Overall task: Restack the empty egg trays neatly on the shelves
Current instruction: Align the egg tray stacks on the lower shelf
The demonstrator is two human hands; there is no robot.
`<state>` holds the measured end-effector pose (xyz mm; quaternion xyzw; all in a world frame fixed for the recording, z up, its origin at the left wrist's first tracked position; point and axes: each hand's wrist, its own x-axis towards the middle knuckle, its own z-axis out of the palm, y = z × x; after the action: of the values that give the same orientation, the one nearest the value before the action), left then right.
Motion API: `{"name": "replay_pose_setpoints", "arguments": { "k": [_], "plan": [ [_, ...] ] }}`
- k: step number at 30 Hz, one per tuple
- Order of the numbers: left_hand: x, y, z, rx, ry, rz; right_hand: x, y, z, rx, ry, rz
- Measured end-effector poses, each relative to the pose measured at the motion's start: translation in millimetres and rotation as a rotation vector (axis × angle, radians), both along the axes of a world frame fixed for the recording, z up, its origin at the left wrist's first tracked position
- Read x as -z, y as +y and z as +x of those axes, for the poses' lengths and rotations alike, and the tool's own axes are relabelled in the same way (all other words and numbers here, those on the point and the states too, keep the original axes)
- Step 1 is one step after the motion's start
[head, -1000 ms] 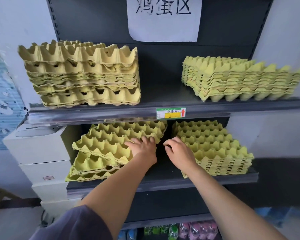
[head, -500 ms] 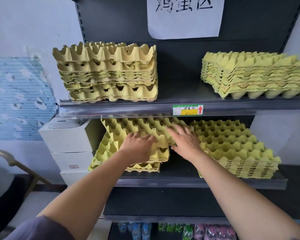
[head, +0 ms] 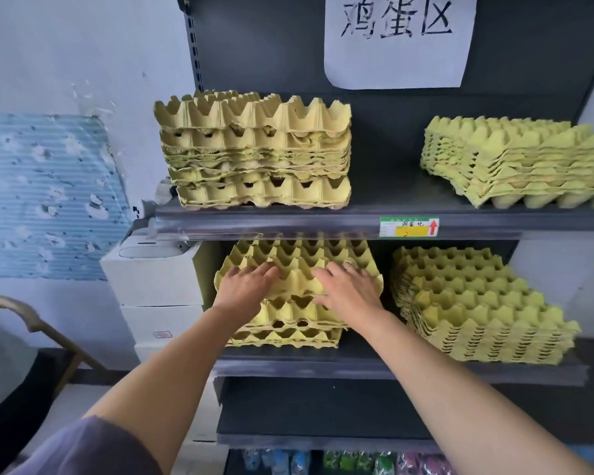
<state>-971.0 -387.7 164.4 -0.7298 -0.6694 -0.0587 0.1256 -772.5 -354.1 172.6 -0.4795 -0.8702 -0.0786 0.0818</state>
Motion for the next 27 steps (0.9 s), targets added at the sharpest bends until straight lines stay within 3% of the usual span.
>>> {"name": "replay_pose_setpoints", "arguments": {
  "k": [6, 14, 23, 27],
  "plan": [
    [20.0, 8.0, -8.5, 0.007, -0.017, 0.044, 11.1, 9.8, -10.5, 0.045, 0.001, 0.003],
    [40.3, 13.6, -20.0, 0.074, -0.048, -0.156, 33.6, 8.8, -14.8, 0.108, -0.035, -0.115],
    [56.6, 4.5, -14.2, 0.053, 0.137, -0.102, 51.6, 2.9, -10.2, 0.090, -0.061, -0.123],
    [62.6, 8.1, -10.3, 0.078, 0.214, -0.067, 56.0, 8.2, 6.6, 0.258, 0.112, -0.014]
  ]
}}
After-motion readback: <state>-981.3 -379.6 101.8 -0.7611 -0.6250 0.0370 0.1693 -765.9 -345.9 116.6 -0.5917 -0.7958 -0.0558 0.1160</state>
